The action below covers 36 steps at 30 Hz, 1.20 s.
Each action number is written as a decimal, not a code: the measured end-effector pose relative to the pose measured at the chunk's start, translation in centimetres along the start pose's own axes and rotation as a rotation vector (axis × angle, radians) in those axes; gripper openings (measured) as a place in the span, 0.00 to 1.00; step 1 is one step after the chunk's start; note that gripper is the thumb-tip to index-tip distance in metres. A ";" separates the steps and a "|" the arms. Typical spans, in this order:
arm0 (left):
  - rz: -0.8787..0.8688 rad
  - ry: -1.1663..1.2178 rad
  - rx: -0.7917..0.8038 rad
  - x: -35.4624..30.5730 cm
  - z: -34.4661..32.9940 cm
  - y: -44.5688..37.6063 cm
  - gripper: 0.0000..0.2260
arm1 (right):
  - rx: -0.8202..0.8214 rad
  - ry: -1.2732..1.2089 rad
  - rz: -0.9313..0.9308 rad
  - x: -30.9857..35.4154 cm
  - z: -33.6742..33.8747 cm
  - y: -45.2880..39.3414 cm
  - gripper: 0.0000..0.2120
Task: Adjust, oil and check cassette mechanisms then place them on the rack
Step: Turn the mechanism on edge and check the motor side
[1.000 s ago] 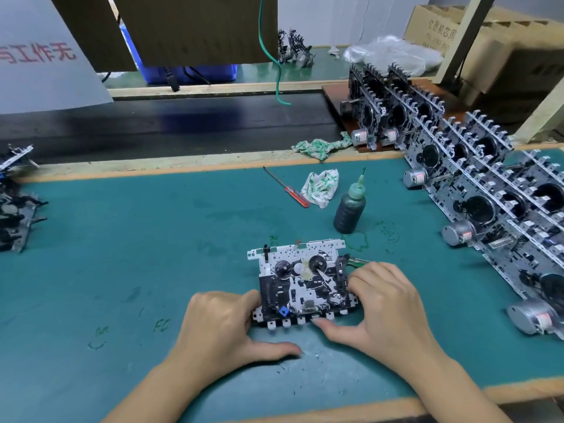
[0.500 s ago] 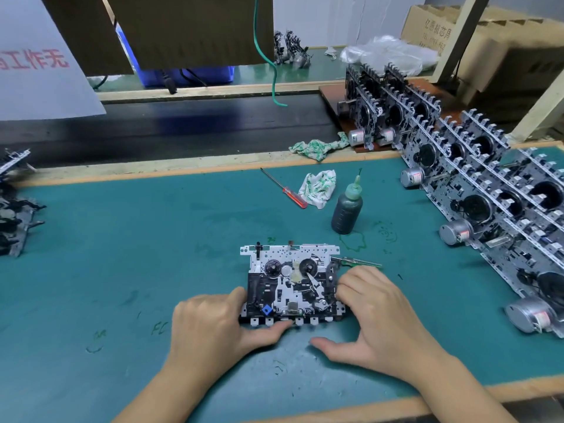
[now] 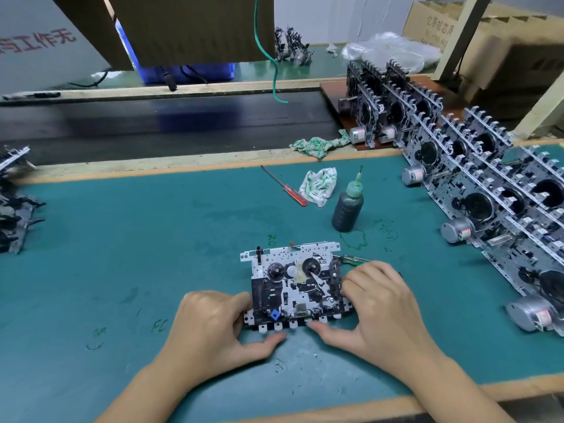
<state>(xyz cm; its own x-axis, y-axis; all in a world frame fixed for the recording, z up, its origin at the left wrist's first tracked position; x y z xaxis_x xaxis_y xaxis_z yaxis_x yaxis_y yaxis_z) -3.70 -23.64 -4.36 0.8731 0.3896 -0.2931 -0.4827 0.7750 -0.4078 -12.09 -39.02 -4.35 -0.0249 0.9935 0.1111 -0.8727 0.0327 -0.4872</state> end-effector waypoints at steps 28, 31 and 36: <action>0.243 0.024 0.058 1.6 -0.7 -0.1 0.28 | 0.040 -0.135 0.041 0.5 -0.1 0.2 0.23; 0.269 0.107 0.130 2.1 -1.0 -0.4 0.29 | 0.010 -0.081 0.008 0.6 -0.2 0.2 0.24; 0.272 0.110 0.166 1.8 -0.9 -0.4 0.29 | 0.023 -0.050 -0.004 0.5 -0.4 0.2 0.24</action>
<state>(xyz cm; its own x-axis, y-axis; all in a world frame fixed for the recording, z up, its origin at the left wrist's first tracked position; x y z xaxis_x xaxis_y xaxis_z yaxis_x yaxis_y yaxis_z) -1.97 -23.68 -5.53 0.6967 0.5445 -0.4670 -0.6716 0.7238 -0.1581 -12.13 -38.53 -4.74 -0.0454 0.9866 0.1567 -0.8838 0.0335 -0.4666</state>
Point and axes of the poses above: each hand's wrist, its own y-axis away from the middle knuckle, its own z-axis out of the back of the hand, x = y × z, the point moved 8 cm from there along -y, towards the middle knuckle, and after that the axes turned 3 degrees about x, right-handed, at the moved point
